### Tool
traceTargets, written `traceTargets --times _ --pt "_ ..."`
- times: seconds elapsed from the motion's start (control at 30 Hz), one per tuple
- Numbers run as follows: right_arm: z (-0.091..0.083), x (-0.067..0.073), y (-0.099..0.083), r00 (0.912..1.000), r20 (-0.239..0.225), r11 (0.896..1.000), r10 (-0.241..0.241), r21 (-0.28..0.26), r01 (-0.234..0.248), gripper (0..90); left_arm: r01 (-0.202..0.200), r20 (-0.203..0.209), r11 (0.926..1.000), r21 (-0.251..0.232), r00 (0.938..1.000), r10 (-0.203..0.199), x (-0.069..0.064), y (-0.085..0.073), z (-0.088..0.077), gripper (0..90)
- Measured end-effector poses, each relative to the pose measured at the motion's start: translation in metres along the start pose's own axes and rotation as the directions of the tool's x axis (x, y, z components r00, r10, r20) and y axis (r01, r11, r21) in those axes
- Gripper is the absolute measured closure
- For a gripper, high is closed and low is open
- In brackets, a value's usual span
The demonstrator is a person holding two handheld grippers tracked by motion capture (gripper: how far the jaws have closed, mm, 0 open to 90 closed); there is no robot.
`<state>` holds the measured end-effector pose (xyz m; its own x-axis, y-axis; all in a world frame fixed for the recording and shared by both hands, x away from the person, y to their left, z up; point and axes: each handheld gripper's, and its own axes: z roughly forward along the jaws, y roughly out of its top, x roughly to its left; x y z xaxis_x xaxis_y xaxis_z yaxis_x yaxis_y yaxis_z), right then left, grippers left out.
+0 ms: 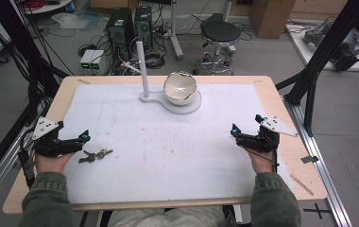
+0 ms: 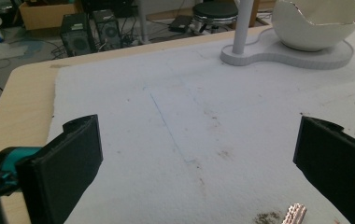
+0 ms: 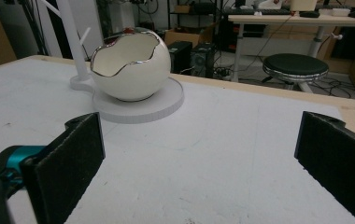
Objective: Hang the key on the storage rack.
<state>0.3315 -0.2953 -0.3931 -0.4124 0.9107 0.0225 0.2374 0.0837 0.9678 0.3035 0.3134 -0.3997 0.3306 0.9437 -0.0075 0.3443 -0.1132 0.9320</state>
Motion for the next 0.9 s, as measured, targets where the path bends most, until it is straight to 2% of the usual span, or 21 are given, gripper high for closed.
traceTargets --times 0.23,0.3,0.5,0.63,0.9 --pt "0.001 0.001 0.0 0.9999 -0.004 1.0 -0.013 -0.002 0.013 0.6 -0.011 0.033 0.9997 0.019 0.9994 0.011 -0.005 0.001 0.004 1.7" --pt "0.001 0.001 0.0 0.9999 -0.005 1.0 -0.012 -0.001 0.012 0.6 -0.031 0.048 0.9988 0.039 0.9984 0.029 -0.008 0.0 0.007 1.7" --pt "0.001 0.001 0.0 1.0 -0.006 1.0 -0.007 0.007 0.007 0.5 -0.045 0.071 0.9972 0.059 0.9966 0.041 -0.012 0.001 0.011 1.7" --pt "0.001 0.001 -0.001 0.9999 -0.006 1.0 -0.014 0.007 0.014 0.6 -0.06 0.107 0.9949 0.081 0.9929 0.051 -0.018 0.002 0.015 1.7" --pt "0.001 0.001 -0.001 0.9999 -0.01 1.0 -0.013 0.014 0.013 0.6 -0.103 0.147 0.9865 0.127 0.9856 0.084 -0.027 0.004 0.021 1.7"
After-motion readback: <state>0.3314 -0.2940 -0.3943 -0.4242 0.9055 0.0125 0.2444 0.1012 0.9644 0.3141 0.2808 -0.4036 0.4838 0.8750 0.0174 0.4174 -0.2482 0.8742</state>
